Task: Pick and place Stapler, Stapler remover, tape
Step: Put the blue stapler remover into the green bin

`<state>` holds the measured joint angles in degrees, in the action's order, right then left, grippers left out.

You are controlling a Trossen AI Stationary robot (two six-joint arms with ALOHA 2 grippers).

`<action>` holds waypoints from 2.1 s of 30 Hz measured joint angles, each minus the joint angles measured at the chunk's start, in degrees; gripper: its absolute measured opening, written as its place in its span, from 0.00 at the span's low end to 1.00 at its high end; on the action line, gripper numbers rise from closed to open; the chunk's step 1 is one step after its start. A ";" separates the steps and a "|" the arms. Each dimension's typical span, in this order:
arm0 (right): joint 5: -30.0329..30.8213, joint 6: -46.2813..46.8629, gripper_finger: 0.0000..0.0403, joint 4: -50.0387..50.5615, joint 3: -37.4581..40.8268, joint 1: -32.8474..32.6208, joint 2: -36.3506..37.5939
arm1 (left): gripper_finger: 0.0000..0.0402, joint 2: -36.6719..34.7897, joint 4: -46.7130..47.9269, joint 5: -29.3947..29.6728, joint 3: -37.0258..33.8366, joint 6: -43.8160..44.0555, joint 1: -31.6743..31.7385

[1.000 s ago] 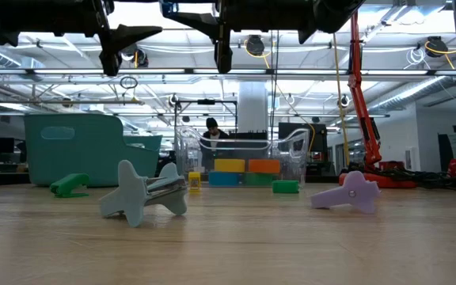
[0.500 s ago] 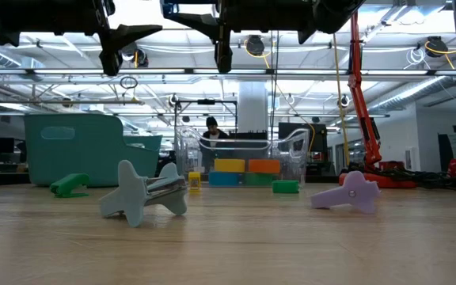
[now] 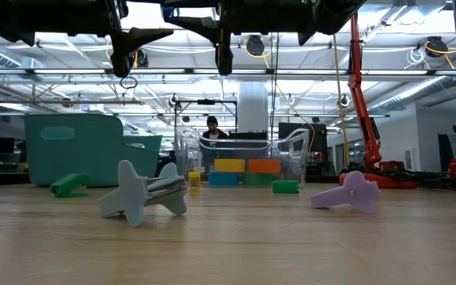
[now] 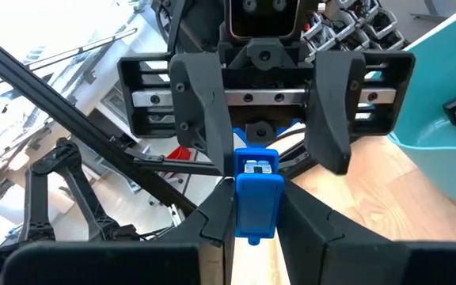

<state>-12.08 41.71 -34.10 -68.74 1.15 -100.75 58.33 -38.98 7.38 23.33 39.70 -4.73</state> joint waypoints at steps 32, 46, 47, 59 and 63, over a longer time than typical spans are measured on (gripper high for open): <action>0.07 -0.64 0.16 -0.05 -0.01 0.00 0.09 | 0.18 1.31 -0.16 -5.44 1.57 0.19 0.31; -0.29 -1.02 0.35 1.89 -0.16 0.06 0.07 | 0.18 1.42 -0.21 -5.17 1.68 0.29 0.26; -0.15 -1.02 0.36 2.15 -0.16 0.07 0.07 | 0.18 1.44 -0.25 -5.23 1.68 0.29 0.27; -3.28 -0.39 0.38 4.56 -0.20 1.85 0.09 | 0.18 -0.95 3.42 -4.81 1.68 -0.41 1.41; -3.51 -0.46 0.38 5.94 -0.18 2.21 0.09 | 0.18 -3.49 6.31 -4.83 1.68 -0.82 3.09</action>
<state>-15.59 41.25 -28.16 -68.93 3.36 -100.66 54.84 -32.66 2.55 25.02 38.88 -1.64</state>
